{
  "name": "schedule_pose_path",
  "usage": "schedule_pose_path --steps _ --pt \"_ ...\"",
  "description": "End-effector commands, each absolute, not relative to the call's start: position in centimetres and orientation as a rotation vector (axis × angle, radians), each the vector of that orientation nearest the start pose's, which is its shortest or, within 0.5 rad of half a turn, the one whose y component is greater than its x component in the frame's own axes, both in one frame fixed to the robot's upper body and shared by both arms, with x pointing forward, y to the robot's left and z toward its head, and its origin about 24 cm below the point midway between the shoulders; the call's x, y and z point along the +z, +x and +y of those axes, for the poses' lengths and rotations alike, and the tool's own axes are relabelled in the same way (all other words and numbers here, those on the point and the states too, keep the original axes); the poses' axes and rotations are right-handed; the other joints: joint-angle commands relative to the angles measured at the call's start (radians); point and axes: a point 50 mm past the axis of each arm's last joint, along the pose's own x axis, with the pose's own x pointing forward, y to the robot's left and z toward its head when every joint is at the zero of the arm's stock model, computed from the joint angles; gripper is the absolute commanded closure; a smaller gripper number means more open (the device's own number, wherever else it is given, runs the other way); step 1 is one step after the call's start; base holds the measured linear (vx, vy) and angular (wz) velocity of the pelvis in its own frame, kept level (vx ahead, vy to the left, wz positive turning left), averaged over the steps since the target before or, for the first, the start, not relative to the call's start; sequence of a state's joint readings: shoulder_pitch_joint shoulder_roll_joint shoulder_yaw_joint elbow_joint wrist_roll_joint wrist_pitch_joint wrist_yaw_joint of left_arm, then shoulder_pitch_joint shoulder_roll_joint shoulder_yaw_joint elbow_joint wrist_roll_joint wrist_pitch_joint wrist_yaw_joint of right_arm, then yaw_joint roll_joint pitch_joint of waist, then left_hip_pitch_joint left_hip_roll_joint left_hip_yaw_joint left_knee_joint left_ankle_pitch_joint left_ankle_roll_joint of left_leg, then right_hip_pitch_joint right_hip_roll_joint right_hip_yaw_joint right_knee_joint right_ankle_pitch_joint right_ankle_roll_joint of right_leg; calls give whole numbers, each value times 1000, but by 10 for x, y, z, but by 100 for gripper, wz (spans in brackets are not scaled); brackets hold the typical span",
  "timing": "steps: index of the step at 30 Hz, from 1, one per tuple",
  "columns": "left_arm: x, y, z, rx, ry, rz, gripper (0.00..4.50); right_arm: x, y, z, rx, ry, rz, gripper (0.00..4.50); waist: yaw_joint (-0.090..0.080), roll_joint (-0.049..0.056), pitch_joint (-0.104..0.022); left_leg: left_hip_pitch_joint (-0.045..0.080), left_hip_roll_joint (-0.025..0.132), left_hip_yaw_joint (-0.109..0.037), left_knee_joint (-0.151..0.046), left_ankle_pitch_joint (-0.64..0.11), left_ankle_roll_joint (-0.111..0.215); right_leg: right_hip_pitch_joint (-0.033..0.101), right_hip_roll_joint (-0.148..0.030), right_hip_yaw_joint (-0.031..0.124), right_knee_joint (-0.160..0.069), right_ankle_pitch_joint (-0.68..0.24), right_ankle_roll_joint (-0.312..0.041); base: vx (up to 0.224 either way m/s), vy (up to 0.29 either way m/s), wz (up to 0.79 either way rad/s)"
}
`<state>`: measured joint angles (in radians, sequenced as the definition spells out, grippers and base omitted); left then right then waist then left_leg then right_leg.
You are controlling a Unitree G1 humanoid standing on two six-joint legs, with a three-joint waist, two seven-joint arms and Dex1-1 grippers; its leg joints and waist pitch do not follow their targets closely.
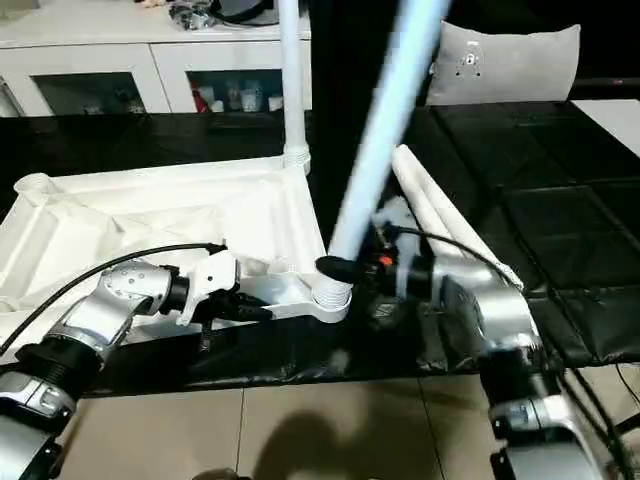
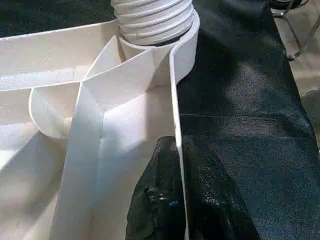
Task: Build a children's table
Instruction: Insert table leg to table base
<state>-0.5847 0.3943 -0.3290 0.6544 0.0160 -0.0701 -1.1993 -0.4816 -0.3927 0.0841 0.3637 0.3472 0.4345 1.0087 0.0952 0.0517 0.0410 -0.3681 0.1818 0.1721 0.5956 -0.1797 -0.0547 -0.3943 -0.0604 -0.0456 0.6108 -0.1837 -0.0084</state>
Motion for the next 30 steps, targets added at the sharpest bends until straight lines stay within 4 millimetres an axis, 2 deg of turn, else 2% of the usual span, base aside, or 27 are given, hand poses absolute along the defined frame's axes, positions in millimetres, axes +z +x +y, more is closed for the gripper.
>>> schedule_pose_path --steps 1,2,3,5,7,11,12,14,16,17,18,19,21,24,27,30 --pt "41 309 131 -1392 493 394 450 45 301 -164 972 77 436 262 -1 5 -50 16 45 -16 -79 -314 -10 34 -82 41 -92 -364 -188 0 0 0" --pt "41 309 131 -1391 493 394 450 45 301 -164 970 76 435 262 -2 2 -48 19 47 -17 -81 -334 -13 30 -81 42 -97 -387 -181 0 0 0" --pt "41 310 131 -1384 494 394 450 42 298 -166 951 21 425 262 -3 3 -48 18 46 -19 -82 -339 -16 33 -81 42 -95 -391 -180 0 0 0" --pt "40 310 131 -1382 495 394 450 40 297 -166 949 -14 423 262 -5 3 -48 22 46 -20 -85 -360 -20 31 -81 42 -98 -409 -174 0 0 0" --pt "40 310 132 -1387 510 401 450 36 292 -165 973 -133 449 262 -4 4 -45 21 45 -20 -86 -371 -20 30 -81 43 -102 -429 -162 0 0 0" --pt "41 308 133 -1411 535 409 450 37 293 -162 1007 -204 478 262 -15 3 -36 28 42 -28 -90 -435 -23 25 -85 42 -115 -575 -125 0 0 0" --pt "42 308 133 -1421 553 412 450 37 295 -159 1030 -215 489 262 -17 -1 -37 28 42 -29 -90 -435 -21 24 -85 42 -116 -589 -115 0 0 0" --pt "42 309 134 -1428 568 413 450 37 295 -157 1049 -222 501 262 -17 -1 -38 29 42 -29 -90 -428 -18 23 -86 44 -117 -591 -113 0 0 0" --pt "44 310 134 -1431 576 413 450 36 295 -156 1072 -230 513 262 -17 0 -41 28 46 -29 -93 -418 -18 24 -85 45 -112 -546 -124 0 0 0" --pt "44 310 135 -1432 579 413 450 36 295 -155 1081 -234 518 262 -15 1 -42 26 47 -27 -94 -409 -17 25 -84 46 -110 -505 -136 0 0 0" --pt "47 312 135 -1431 581 411 450 34 294 -153 1110 -240 536 262 -15 -6 -44 24 47 -25 -94 -393 -12 29 -82 46 -106 -467 -149 0 0 0" --pt "48 314 135 -1431 586 409 450 33 293 -153 1123 -239 545 262 -13 -2 -45 24 48 -24 -94 -379 -9 30 -82 46 -103 -434 -161 0 0 0" --pt "51 317 135 -1430 597 408 450 32 295 -150 1135 -232 556 262 -12 -2 -45 23 46 -21 -93 -367 -6 31 -82 46 -102 -409 -173 0 0 0" --pt "53 319 135 -1430 602 408 450 31 296 -148 1134 -225 559 262 -13 -3 -42 24 46 -21 -93 -382 -9 31 -83 45 -104 -435 -175 0 0 0" --pt "55 322 135 -1423 599 409 450 30 297 -146 1138 -219 560 262 -15 -3 -39 30 45 -24 -95 -418 -17 26 -86 45 -115 -530 -146 0 0 0" --pt "54 322 138 -1403 566 430 450 30 296 -144 1117 -203 562 262 -16 -2 -38 30 46 -28 -98 -434 -21 25 -87 45 -117 -559 -131 0 0 0"
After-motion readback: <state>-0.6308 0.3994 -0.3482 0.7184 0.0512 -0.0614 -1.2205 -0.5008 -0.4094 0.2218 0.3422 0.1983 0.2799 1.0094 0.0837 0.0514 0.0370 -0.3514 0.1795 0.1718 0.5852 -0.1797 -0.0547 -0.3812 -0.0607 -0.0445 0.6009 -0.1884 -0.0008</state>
